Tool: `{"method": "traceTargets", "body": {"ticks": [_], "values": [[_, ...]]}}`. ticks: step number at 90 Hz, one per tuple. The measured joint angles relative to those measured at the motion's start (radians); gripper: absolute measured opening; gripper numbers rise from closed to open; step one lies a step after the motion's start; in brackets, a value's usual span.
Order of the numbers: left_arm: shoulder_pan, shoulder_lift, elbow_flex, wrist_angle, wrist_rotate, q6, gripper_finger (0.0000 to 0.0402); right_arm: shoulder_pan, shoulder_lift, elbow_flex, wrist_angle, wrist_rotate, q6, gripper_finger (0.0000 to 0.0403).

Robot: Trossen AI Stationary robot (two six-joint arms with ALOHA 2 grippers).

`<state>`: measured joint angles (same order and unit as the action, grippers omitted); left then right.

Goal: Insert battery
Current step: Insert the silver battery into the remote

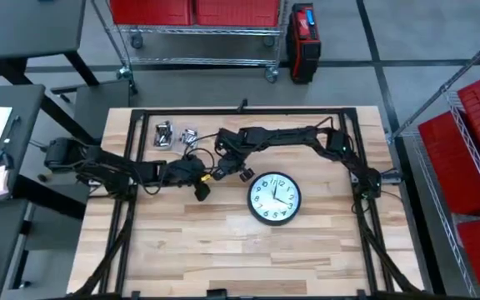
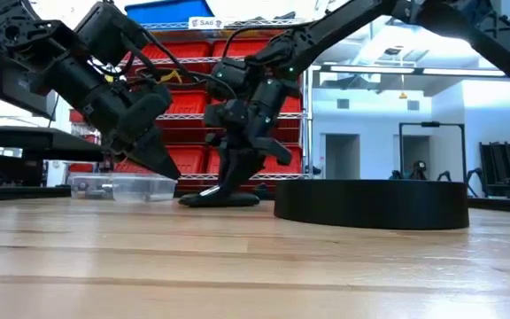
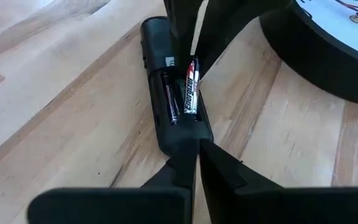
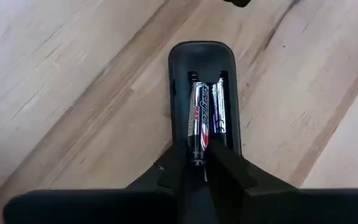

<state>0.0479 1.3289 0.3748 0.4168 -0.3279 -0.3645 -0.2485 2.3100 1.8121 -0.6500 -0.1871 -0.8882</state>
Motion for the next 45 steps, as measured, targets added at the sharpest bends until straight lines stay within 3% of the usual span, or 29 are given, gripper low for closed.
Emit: {"method": "traceTargets", "body": {"ticks": [45], "values": [[0.0, 0.0, 0.0, 0.0, 0.0, 0.001, 0.0, -0.001, 0.002, 0.062, -0.057, 0.021, 0.016, 0.0109]]}}
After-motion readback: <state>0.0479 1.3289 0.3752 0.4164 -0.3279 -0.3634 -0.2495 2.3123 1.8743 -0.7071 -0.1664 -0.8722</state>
